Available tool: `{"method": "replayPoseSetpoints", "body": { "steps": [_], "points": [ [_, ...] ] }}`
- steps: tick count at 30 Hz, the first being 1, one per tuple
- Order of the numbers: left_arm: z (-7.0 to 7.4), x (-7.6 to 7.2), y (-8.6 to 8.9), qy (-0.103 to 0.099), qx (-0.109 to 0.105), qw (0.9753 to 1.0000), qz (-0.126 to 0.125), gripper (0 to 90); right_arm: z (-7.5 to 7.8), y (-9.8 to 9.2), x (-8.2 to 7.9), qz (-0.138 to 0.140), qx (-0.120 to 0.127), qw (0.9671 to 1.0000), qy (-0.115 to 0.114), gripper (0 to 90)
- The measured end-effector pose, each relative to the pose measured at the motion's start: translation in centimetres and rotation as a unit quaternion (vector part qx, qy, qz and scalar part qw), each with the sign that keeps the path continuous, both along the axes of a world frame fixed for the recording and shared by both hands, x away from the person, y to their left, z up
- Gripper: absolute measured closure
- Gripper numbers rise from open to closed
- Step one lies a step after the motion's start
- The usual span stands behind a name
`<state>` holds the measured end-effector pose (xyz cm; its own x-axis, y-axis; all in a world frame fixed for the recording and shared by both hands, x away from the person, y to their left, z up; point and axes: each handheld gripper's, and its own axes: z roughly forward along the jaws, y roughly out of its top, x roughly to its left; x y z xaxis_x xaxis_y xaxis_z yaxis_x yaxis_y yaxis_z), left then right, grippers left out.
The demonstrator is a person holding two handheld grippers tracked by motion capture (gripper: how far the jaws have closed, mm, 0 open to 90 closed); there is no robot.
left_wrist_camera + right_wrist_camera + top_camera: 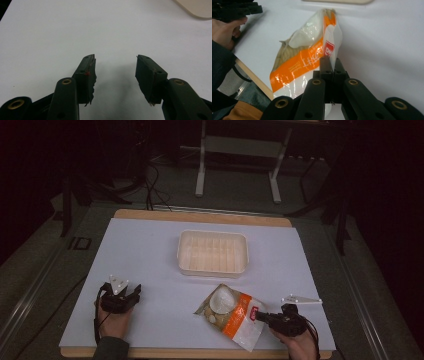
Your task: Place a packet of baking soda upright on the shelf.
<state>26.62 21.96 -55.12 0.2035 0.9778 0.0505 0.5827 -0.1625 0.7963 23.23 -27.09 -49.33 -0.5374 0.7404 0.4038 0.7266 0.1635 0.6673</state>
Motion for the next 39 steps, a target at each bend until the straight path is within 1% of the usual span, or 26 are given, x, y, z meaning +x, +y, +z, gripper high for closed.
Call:
{"method": "replayPoseSetpoints", "body": {
  "steps": [2,4,10,11,12,13,14,17,18,22,26,32,33,39],
  "points": [
    [0.0,0.0,0.0,0.0,-0.001,1.0,0.0,49.9,0.8,0.4,0.3,0.007,-0.001,1.0,-0.007,90.0],
    [0.0,0.0,0.0,0.0,-0.001,1.0,0.0,49.9,1.0,0.5,0.4,0.008,-0.002,0.9999,-0.01,90.0],
    [0.0,0.0,0.0,0.001,-0.001,1.0,0.001,49.9,2.1,0.9,1.0,0.014,0.013,0.9997,-0.019,90.0],
    [0.0,0.0,0.0,0.002,-0.001,1.0,0.001,49.9,2.5,1.1,1.1,0.017,0.016,0.9995,-0.022,90.0],
    [0.0,0.0,0.0,0.001,-0.001,1.0,0.001,49.9,2.5,1.1,1.1,0.017,0.016,0.9995,-0.022,90.0],
    [0.0,0.0,0.0,0.001,-0.001,1.0,0.001,49.9,2.9,1.4,1.3,0.02,0.019,0.9993,-0.025,90.0],
    [0.0,0.0,0.0,0.001,-0.002,1.0,0.002,49.9,2.9,1.4,1.3,0.02,0.019,0.9993,-0.025,90.0],
    [0.0,0.0,0.1,0.002,-0.002,1.0,0.002,49.9,3.6,1.7,1.7,0.026,0.023,0.9989,-0.031,90.0],
    [0.0,0.0,0.1,0.002,-0.003,1.0,0.002,49.9,4.1,2.0,1.9,0.029,0.025,0.9986,-0.036,90.0],
    [0.0,0.1,0.1,0.002,-0.005,1.0,0.002,49.9,4.8,2.7,2.4,0.034,0.025,0.9981,-0.044,90.0],
    [0.0,0.1,0.1,0.001,-0.007,1.0,0.003,49.9,5.2,3.3,2.8,0.039,0.028,0.9975,-0.051,90.0],
    [0.0,0.1,0.1,0.001,-0.008,1.0,0.003,49.8,5.6,3.8,3.2,0.04,0.035,0.997,-0.056,90.0],
    [0.0,0.1,0.1,0.001,-0.008,1.0,0.003,49.8,5.7,4.0,3.4,0.038,0.041,0.9969,-0.056,90.0],
    [0.0,0.0,0.2,-0.001,-0.01,0.9999,0.006,50.0,5.8,4.2,3.9,0.034,0.053,0.9968,-0.05,90.0]
  ]
}}
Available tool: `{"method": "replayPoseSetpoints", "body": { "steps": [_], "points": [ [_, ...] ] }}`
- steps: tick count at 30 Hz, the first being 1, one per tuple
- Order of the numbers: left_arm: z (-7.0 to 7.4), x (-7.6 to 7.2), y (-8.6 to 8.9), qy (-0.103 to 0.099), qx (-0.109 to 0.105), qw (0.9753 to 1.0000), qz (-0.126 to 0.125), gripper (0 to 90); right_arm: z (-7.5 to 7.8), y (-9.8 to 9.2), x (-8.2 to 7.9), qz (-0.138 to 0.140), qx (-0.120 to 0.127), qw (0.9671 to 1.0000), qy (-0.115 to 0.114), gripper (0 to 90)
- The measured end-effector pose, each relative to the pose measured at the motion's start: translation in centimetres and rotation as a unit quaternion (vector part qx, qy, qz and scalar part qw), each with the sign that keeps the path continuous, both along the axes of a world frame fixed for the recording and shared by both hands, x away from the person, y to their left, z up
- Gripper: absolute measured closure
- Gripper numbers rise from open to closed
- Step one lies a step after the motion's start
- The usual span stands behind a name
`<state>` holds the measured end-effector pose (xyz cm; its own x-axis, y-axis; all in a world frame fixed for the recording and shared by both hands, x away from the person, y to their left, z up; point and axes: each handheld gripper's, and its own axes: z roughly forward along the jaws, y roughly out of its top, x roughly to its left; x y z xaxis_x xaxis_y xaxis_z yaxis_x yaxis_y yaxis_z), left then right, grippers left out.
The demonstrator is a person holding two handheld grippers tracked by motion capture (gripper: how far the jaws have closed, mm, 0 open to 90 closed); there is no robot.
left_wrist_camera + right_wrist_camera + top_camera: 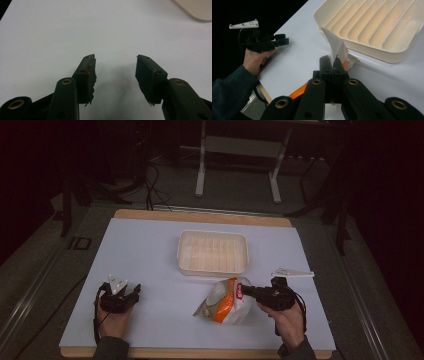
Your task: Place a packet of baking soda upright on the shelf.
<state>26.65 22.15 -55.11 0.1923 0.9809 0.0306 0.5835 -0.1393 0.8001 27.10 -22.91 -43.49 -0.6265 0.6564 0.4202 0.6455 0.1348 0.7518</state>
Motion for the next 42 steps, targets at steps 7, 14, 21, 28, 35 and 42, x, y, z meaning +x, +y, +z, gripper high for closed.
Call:
{"method": "replayPoseSetpoints", "body": {
  "steps": [7,14,21,28,35,42],
  "points": [
    [0.0,0.0,0.0,0.0,0.0,1.0,0.0,49.9,0.3,0.5,0.7,0.002,0.011,0.9999,0.002,90.0],
    [0.0,0.0,0.1,0.001,-0.001,1.0,0.0,49.7,1.0,1.4,1.4,0.007,0.003,1.0,0.003,90.0],
    [0.0,0.0,0.1,0.001,-0.002,1.0,0.001,49.6,1.5,2.4,2.0,0.012,-0.003,0.9999,-0.001,90.0],
    [0.0,0.0,0.1,0.001,-0.002,1.0,0.001,49.6,1.9,3.3,2.3,0.016,-0.01,0.9998,-0.002,90.0],
    [0.0,0.0,0.1,0.002,0.0,1.0,-0.001,49.5,2.1,4.1,2.6,0.022,-0.004,0.9997,-0.003,90.0],
    [0.0,0.0,0.1,0.002,0.0,1.0,0.0,49.5,2.3,4.7,2.8,0.03,0.001,0.9995,-0.004,90.0]
  ]
}}
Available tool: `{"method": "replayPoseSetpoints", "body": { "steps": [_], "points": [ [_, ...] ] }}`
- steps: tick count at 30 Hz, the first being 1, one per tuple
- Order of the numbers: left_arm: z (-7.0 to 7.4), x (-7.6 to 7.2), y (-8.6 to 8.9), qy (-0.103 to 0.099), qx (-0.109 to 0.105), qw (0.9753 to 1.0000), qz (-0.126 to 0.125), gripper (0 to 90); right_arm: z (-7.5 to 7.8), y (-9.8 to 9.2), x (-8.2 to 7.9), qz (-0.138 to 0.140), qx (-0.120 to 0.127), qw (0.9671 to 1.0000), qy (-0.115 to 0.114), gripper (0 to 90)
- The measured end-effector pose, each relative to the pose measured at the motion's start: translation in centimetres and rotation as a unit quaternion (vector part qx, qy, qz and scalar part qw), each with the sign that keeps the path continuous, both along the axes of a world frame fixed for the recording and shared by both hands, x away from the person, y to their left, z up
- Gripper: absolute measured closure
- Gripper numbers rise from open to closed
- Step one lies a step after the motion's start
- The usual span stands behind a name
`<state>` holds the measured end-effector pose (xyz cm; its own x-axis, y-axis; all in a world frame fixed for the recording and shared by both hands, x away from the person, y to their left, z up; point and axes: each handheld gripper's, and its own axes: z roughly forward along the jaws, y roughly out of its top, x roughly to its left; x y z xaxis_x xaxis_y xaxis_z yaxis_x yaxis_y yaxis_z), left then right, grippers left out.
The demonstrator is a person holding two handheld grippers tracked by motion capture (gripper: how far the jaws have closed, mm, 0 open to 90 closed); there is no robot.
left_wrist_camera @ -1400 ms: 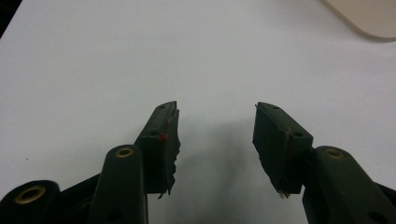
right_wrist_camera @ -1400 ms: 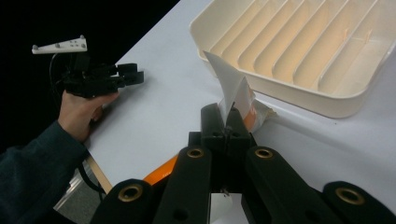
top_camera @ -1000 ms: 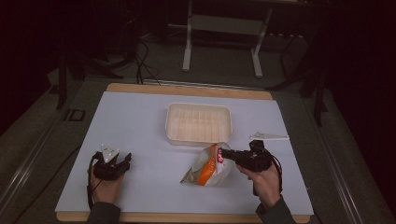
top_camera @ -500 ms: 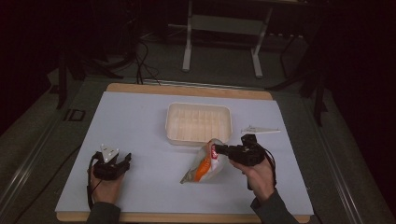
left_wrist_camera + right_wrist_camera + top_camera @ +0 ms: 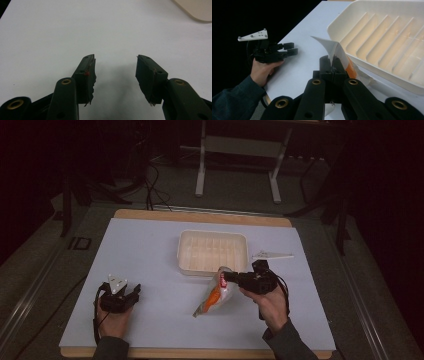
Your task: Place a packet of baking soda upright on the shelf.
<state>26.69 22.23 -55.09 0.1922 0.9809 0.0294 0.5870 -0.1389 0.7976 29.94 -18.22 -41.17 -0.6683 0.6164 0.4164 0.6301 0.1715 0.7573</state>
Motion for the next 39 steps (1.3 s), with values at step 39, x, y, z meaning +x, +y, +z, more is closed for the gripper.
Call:
{"method": "replayPoseSetpoints", "body": {
  "steps": [39],
  "points": [
    [0.0,0.0,0.1,-0.003,-0.008,1.0,0.002,48.8,1.9,2.7,0.1,0.023,0.076,0.9967,0.015,90.0]
  ]
}}
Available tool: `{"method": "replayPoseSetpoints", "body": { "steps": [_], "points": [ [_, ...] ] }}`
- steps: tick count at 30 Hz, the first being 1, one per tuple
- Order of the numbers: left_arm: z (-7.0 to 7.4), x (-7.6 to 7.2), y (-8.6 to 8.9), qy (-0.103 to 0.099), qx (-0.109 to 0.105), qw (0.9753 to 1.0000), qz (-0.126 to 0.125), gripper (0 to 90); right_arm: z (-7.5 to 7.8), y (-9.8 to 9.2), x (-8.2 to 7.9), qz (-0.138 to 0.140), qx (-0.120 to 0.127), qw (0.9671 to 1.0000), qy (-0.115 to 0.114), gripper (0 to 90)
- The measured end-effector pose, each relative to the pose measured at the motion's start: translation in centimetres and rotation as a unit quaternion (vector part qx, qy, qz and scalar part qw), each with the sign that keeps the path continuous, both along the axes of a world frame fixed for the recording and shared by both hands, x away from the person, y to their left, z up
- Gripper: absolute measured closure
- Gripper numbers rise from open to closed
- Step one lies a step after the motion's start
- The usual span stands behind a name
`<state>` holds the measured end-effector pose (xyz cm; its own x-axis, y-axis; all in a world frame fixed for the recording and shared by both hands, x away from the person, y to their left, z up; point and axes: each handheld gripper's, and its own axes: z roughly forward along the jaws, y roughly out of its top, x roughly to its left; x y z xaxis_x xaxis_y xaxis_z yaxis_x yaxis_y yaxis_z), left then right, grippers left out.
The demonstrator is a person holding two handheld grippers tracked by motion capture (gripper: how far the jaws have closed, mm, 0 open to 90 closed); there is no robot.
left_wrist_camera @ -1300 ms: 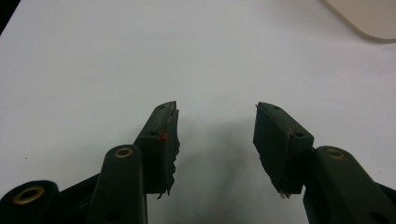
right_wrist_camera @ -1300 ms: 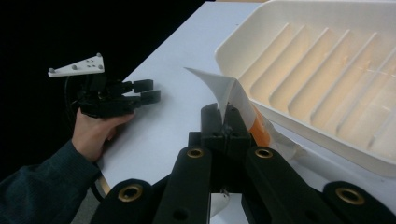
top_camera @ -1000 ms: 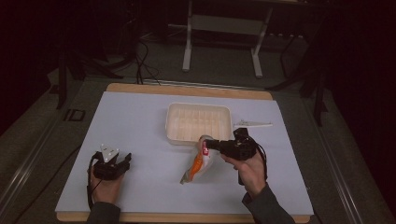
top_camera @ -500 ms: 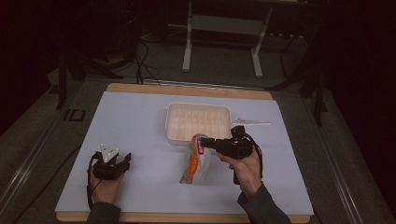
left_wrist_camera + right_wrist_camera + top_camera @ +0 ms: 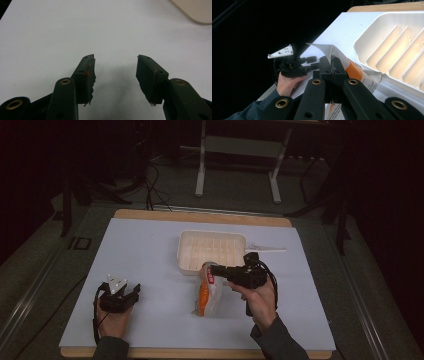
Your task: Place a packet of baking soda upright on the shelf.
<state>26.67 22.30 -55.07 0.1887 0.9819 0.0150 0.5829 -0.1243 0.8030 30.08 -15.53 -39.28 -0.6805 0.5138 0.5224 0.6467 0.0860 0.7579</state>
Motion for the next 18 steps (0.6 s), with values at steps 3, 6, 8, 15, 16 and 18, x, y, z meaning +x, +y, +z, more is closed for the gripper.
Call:
{"method": "replayPoseSetpoints", "body": {
  "steps": [3,6,8,15,16,18],
  "points": [
    [0.0,0.0,0.0,0.0,0.0,1.0,0.0,48.8,0.4,0.1,0.0,0.0,0.004,1.0,-0.005,90.0],
    [0.0,0.0,0.0,0.0,0.0,1.0,0.0,48.7,0.9,0.1,0.0,0.0,0.005,0.9999,-0.011,90.0],
    [0.0,0.0,0.0,0.0,-0.001,1.0,0.0,48.8,1.3,0.2,0.1,-0.003,0.003,0.9998,-0.017,90.0],
    [0.0,0.0,0.1,0.001,-0.002,1.0,-0.001,48.5,2.0,0.4,0.4,-0.006,0.005,0.9998,-0.021,90.0],
    [0.0,0.0,0.1,0.001,-0.001,1.0,-0.001,48.5,2.1,0.5,0.5,-0.007,0.006,0.9997,-0.021,90.0],
    [0.0,0.0,0.1,0.001,-0.002,1.0,-0.001,48.5,2.2,0.4,0.5,-0.007,0.01,0.9997,-0.022,90.0]
  ]
}}
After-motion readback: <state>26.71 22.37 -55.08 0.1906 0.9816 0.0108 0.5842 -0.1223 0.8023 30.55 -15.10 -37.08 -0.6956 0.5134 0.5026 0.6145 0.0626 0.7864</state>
